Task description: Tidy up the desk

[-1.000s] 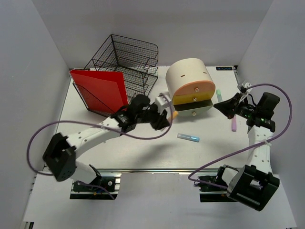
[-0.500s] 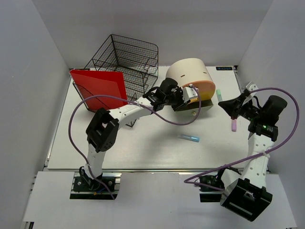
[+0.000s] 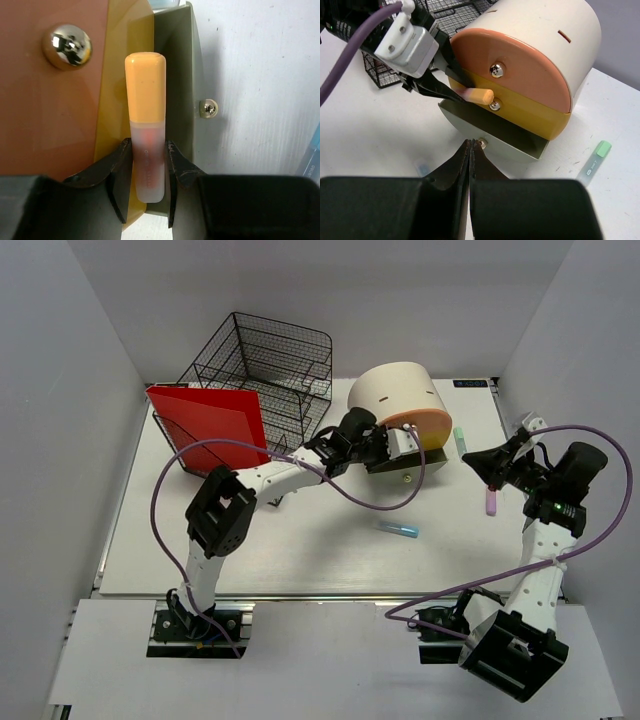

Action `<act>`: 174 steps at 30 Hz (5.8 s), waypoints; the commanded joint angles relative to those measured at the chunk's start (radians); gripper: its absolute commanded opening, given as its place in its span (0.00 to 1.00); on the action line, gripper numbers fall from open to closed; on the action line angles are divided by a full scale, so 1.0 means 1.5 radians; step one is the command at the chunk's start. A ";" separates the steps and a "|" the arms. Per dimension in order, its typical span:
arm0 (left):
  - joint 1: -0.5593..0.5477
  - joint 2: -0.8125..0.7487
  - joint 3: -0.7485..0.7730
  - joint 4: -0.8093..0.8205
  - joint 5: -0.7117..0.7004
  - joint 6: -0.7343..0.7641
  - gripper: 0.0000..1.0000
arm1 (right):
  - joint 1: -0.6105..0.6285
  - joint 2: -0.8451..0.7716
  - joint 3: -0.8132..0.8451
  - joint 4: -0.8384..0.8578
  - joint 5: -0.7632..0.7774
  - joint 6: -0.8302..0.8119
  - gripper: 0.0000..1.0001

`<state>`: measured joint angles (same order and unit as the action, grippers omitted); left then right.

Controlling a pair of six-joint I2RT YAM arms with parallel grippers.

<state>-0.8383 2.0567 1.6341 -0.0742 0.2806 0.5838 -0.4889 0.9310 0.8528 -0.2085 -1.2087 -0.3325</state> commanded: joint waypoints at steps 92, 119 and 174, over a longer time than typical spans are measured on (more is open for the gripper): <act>-0.032 -0.908 -0.779 -0.058 -0.235 -0.994 0.80 | 0.101 0.559 0.127 -0.041 0.789 -0.029 0.44; -0.038 -0.827 -0.820 0.008 -0.188 -1.012 0.78 | 0.191 0.272 0.193 -0.421 0.263 -0.811 0.00; -0.038 -0.776 -0.809 0.044 -0.145 -1.050 0.78 | 0.554 0.333 0.074 0.028 0.609 -0.748 0.45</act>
<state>-0.8921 0.8833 0.4110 -0.0288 0.0425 -0.9836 0.3367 1.4292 0.9588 -0.2058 -0.3008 -1.4624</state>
